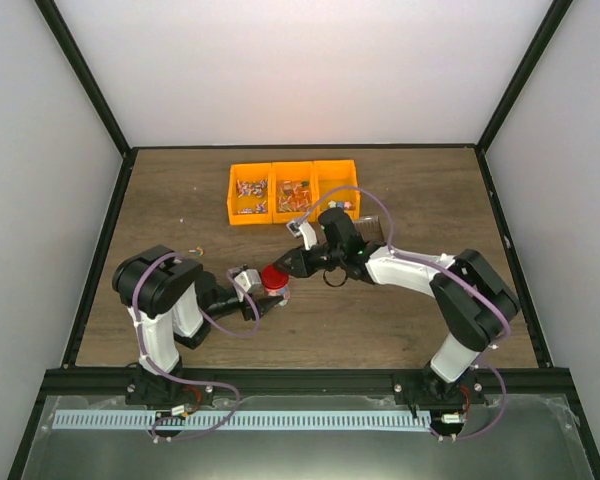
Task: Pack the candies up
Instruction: Screw the bottle lid onto the packing bottle.
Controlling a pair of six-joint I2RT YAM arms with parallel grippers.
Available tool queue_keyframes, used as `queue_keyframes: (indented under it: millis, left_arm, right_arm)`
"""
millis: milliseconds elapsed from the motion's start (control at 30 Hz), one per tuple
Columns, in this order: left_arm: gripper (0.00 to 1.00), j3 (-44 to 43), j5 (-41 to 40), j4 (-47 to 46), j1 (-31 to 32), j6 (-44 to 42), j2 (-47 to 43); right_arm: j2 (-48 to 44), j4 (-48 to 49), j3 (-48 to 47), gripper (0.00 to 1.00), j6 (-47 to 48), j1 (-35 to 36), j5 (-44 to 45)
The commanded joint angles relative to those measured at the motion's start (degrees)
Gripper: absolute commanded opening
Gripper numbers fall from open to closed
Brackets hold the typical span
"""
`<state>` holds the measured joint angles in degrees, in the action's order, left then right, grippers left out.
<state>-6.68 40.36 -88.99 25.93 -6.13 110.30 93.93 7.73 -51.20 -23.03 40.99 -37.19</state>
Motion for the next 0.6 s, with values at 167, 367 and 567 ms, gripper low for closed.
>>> queue_keyframes:
  millis: [167,367,567]
  left_arm:
    - [0.46,2.05,1.75,-12.33,0.93,1.65,5.05]
    - [0.45,2.02,1.14,-12.20,0.96,1.65,4.92]
    - [0.46,1.93,0.58,-11.83,0.94,1.95,4.85]
  right_arm:
    - [1.37,1.71,-2.97,0.22,1.79,0.10,1.23]
    - [0.09,1.04,-2.38,0.13,2.60,0.15,1.69]
    - [1.49,1.99,-0.91,0.10,1.62,0.23,-1.99]
